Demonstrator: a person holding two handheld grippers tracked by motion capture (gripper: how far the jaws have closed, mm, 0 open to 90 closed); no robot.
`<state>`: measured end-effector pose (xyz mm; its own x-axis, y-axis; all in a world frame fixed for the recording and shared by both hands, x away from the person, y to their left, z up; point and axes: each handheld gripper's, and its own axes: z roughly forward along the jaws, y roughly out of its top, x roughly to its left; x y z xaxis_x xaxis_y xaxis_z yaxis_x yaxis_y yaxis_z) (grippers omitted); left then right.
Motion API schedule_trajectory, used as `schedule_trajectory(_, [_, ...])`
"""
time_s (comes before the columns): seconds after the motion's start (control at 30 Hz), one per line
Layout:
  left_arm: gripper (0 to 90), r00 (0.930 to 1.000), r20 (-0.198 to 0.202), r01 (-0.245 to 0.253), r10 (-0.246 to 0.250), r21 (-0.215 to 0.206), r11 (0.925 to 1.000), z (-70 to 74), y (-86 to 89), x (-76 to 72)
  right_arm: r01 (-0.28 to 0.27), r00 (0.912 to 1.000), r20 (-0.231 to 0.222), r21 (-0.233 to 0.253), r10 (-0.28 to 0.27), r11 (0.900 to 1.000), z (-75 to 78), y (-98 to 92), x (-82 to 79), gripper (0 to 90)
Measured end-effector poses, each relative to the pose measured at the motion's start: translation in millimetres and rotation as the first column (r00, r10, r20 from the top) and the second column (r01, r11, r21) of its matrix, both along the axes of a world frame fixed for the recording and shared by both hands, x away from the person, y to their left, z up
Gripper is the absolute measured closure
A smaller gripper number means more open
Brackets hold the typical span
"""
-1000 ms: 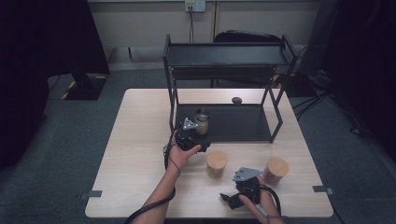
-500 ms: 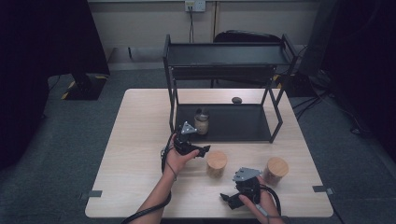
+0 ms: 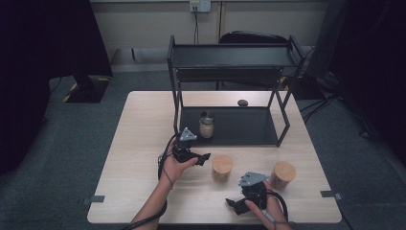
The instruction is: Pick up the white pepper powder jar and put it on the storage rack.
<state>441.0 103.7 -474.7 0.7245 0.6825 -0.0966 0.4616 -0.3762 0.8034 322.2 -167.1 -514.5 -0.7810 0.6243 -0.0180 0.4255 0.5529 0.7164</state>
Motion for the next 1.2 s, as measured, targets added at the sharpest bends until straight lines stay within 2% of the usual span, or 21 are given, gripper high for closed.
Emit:
schedule_trajectory(0.37, [5.0,0.9999,0.003,0.012,-0.012,0.006,0.9999,0.9,7.9,-7.3,0.000,1.0000,0.000,0.000,0.000,1.000,0.0,0.0,0.0,0.0])
schedule_trajectory(1.2, [5.0,1.0000,0.007,0.002,-0.002,0.000,1.0000,-2.2,29.9,-19.6,0.000,1.0000,0.000,0.000,0.000,1.000,0.0,0.0,0.1,0.0])
